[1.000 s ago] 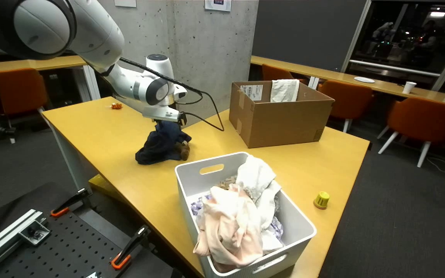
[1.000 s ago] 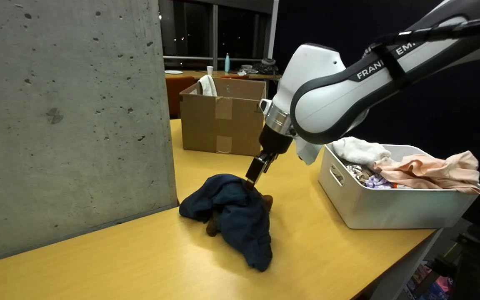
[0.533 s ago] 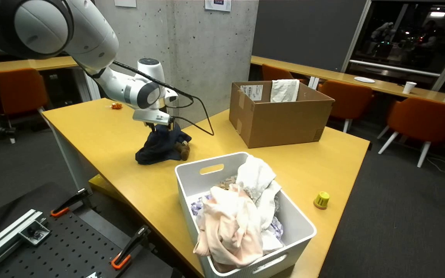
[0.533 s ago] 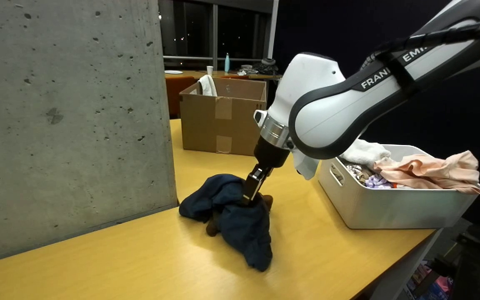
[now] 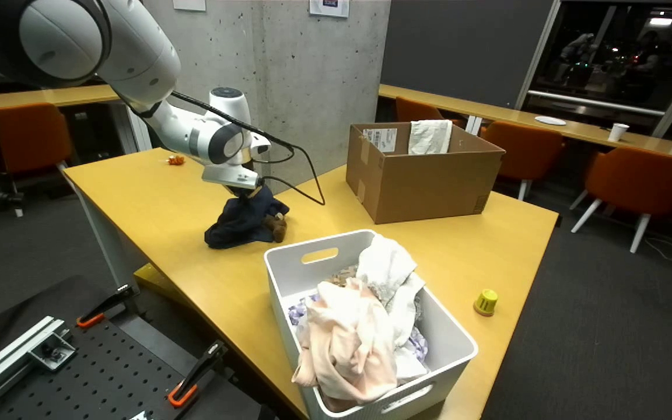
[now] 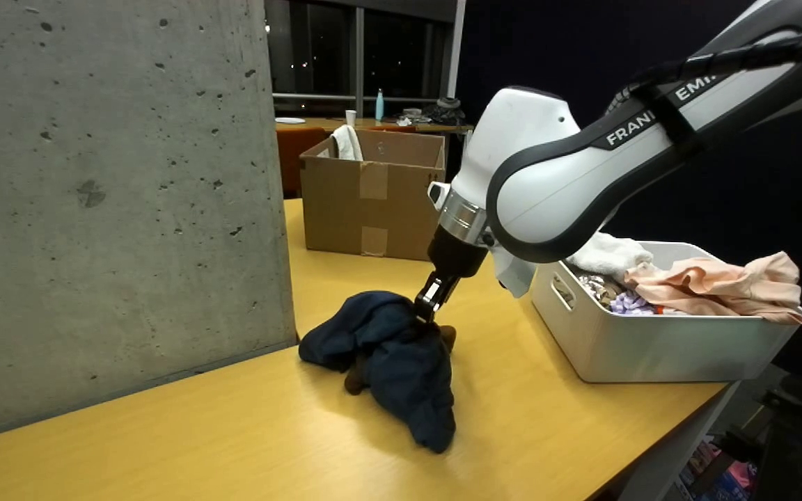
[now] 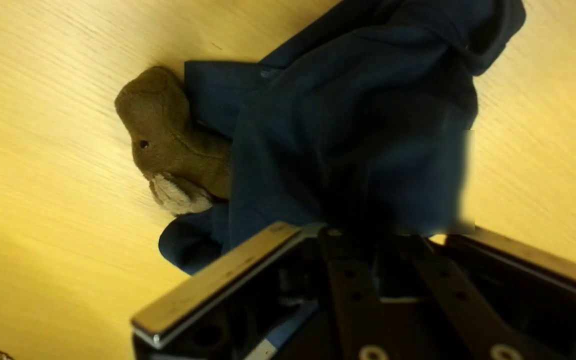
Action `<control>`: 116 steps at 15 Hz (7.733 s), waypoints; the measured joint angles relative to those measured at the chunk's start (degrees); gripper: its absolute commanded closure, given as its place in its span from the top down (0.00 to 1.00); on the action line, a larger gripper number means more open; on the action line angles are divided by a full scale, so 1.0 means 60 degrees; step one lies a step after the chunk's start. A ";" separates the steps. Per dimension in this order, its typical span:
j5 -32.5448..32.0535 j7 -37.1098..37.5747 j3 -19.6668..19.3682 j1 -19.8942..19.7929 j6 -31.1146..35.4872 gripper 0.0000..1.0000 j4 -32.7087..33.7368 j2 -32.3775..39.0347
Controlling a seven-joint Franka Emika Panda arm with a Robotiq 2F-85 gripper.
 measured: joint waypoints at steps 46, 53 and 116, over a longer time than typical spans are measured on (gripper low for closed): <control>-0.0171 -0.0482 -0.0350 0.0920 -0.1433 1.00 0.1554 0.0964; -0.0198 -0.0531 -0.0560 0.0936 -0.2384 1.00 0.3111 0.1976; -0.0741 -0.1551 -0.0640 0.2229 -0.3189 0.65 0.6233 0.3716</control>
